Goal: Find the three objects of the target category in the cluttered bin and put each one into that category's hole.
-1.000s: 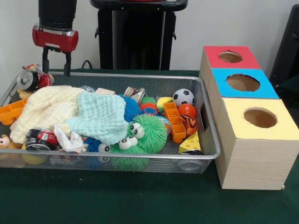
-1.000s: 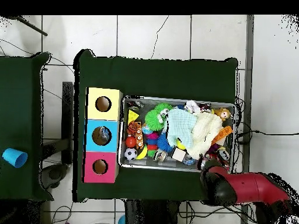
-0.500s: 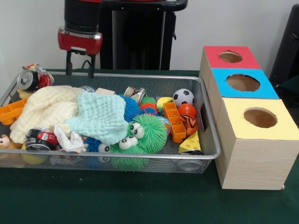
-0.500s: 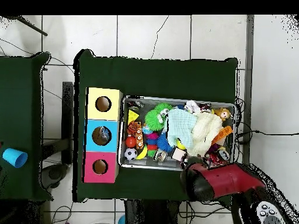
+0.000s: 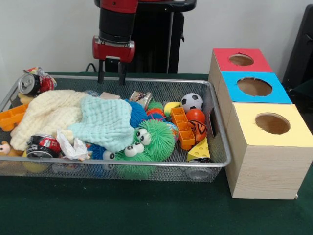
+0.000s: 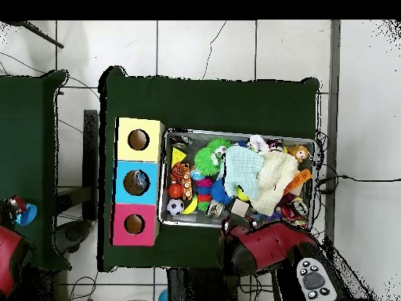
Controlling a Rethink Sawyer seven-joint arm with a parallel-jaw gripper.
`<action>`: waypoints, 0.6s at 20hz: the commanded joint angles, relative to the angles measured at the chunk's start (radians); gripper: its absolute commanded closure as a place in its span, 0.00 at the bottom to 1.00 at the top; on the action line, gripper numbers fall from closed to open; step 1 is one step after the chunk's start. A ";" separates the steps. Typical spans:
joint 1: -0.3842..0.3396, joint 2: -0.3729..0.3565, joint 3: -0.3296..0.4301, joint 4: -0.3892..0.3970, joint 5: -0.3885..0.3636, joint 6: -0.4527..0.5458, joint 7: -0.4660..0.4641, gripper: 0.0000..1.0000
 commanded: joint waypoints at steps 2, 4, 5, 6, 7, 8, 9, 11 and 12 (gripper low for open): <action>-0.006 0.110 -0.115 -0.074 -0.022 -0.137 0.139 0.00; -0.027 0.107 -0.107 -0.069 -0.022 -0.142 0.106 0.00; -0.041 0.102 -0.098 -0.065 -0.023 -0.139 0.089 0.00; -0.057 0.098 -0.088 -0.062 -0.023 -0.136 0.074 0.00; -0.072 0.093 -0.077 -0.058 -0.024 -0.130 0.059 0.00; -0.087 0.088 -0.067 -0.054 -0.027 -0.126 0.046 0.00; -0.099 0.083 -0.057 -0.052 -0.030 -0.121 0.035 0.00; -0.123 0.073 -0.038 -0.048 -0.033 -0.107 0.014 0.00; -0.136 0.066 -0.026 -0.044 -0.034 -0.099 0.003 0.00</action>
